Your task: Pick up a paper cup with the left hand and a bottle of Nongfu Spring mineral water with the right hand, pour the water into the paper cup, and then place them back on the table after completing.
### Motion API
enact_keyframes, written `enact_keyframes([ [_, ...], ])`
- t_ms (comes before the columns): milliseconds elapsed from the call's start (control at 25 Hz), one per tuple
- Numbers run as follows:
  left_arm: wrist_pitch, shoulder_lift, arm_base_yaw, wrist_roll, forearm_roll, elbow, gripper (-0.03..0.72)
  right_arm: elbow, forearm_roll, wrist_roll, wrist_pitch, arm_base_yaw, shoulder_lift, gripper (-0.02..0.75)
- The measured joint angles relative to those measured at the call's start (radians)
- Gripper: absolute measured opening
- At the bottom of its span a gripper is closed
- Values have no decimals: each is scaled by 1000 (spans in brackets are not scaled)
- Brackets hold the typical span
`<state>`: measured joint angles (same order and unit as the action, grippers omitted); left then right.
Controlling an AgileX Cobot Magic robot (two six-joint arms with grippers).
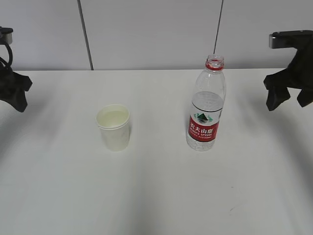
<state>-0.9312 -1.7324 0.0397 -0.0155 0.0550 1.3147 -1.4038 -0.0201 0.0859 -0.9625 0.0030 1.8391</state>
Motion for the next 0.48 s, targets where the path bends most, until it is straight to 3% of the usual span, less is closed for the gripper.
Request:
enact_keyframes([
  [320, -39, 117, 0, -3, 0, -13, 490, 54, 0, 20, -24, 0, -107, 587],
  [480, -42, 197, 0, -3, -11, -92, 490, 136, 0, 29, -22, 0, -200, 587],
])
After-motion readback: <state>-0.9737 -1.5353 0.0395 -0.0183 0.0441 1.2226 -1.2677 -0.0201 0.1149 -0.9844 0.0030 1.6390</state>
